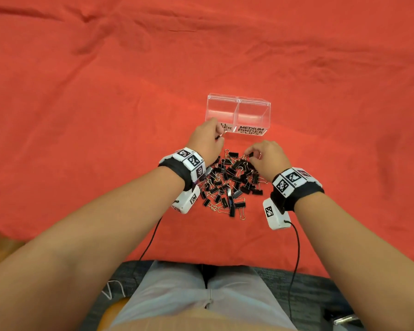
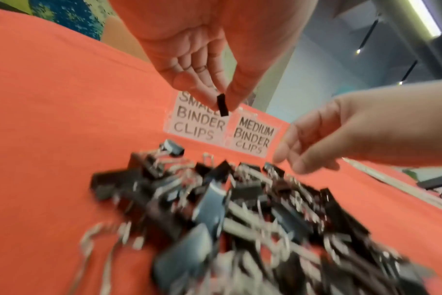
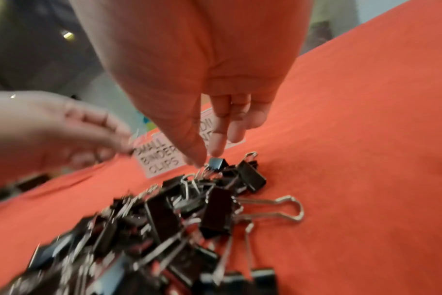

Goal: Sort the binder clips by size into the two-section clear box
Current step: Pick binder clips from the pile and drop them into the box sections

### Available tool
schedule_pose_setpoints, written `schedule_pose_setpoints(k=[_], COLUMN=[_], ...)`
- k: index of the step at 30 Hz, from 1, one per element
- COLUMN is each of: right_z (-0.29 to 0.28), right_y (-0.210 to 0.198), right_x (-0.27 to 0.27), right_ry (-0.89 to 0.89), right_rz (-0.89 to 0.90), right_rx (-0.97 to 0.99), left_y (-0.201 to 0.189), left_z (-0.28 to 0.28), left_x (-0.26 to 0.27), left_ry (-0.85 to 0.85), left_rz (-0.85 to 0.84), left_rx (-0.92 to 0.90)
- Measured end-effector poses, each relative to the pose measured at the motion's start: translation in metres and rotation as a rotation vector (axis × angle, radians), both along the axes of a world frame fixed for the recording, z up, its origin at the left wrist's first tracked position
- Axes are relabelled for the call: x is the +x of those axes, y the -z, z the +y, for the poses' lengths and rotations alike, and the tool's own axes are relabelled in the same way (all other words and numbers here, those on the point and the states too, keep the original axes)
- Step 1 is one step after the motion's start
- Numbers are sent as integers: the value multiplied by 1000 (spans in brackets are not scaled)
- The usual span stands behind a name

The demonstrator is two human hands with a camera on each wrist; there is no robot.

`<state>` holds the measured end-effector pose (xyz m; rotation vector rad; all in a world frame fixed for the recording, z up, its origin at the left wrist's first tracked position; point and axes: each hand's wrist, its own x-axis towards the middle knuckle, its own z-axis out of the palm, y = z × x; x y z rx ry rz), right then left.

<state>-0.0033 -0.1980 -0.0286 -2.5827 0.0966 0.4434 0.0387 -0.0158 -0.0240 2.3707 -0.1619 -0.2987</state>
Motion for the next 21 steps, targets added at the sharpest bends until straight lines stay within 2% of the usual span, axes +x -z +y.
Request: schedule_pose_setpoints(k=[3,11,17,21], right_z=[6,32,28,21], right_y=[4,3,3,-10], right_x=[-1,5,7,8], right_ry=[-127,6,239,486], right_rz=[39,26,42,120], right_rx=[-125,-175,102,476], left_y=[-16,-27,-22,-6], left_z=[-4,-1,19,41], left_x=[20,57,27,-2], left_ry=[-58,-9,-35,-50], left_rz=[-67,-69,-70,15], left_rx=[-58,38,-5,51])
